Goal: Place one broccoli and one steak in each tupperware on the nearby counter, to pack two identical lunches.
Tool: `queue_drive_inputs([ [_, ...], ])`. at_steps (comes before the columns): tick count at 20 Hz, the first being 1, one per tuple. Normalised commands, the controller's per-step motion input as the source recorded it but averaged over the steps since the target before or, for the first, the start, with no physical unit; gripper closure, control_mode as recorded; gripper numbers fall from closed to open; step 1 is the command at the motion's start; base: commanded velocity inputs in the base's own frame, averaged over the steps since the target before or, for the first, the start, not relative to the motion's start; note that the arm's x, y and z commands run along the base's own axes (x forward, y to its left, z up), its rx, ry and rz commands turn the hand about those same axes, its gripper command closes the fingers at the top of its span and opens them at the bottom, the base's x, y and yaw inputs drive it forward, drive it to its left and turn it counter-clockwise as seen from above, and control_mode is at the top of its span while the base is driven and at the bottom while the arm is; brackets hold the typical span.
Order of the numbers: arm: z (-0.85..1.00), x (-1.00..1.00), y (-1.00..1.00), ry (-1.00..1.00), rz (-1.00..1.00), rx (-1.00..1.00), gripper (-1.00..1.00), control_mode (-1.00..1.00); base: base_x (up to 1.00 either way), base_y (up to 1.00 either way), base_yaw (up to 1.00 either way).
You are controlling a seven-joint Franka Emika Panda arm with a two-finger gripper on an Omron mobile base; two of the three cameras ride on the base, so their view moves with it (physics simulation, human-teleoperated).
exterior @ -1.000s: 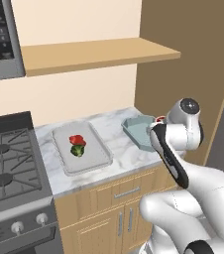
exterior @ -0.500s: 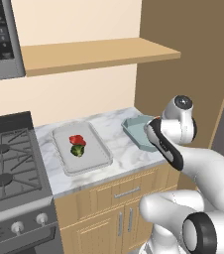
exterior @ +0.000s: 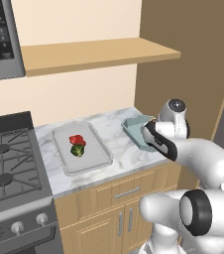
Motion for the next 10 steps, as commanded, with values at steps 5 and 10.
queue_drive_inputs([
  [5,-0.02,0.24,-0.08,0.00,0.00,0.00,1.00,-1.00,0.00,0.00,0.00],
  [10,-0.13,0.12,-0.16,0.01,0.00,0.00,1.00,-1.00,0.00,0.00,0.00],
])
